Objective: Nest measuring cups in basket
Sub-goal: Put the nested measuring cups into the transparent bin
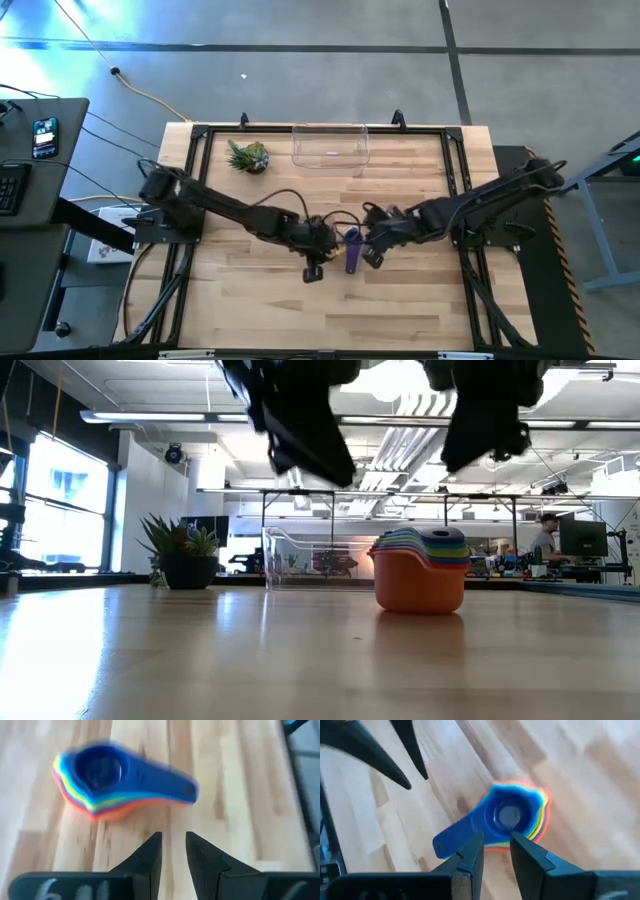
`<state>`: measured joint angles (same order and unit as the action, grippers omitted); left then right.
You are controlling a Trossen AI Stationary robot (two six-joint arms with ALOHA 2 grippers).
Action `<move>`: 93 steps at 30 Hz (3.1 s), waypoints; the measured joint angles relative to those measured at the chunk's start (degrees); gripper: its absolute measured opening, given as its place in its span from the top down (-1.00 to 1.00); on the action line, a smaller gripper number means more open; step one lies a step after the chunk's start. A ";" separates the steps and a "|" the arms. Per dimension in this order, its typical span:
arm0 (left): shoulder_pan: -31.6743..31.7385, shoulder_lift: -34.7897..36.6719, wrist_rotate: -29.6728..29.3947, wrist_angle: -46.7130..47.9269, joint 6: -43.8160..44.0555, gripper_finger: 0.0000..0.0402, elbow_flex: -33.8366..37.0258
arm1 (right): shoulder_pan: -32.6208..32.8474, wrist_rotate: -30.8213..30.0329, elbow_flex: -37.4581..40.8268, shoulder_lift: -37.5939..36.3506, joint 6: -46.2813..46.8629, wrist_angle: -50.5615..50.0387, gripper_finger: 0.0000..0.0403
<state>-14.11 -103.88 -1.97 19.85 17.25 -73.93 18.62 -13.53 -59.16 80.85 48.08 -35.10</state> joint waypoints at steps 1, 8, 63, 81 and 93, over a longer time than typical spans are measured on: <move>0.18 0.93 0.00 -0.36 -0.65 0.61 -0.01 | -0.43 -0.18 0.00 -1.42 -3.09 -0.16 0.57; 3.88 6.89 0.06 2.18 -0.81 0.61 0.06 | -4.81 -2.55 0.00 -11.72 -17.17 -0.27 0.57; 12.27 83.95 -3.16 -26.85 -1.43 0.61 63.22 | -14.50 -10.35 0.02 -32.19 -7.75 9.72 0.57; 12.27 88.56 -3.63 -26.86 -1.48 0.61 73.31 | -14.46 -9.93 0.02 -22.23 -1.98 20.15 0.57; 12.24 88.55 -6.30 -26.37 -5.56 0.61 73.29 | -14.01 -10.00 0.02 -21.98 -7.87 31.29 0.57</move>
<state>-1.87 -15.33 -8.28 -6.52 11.69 -0.64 4.61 -23.52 -59.13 58.87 40.20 -3.82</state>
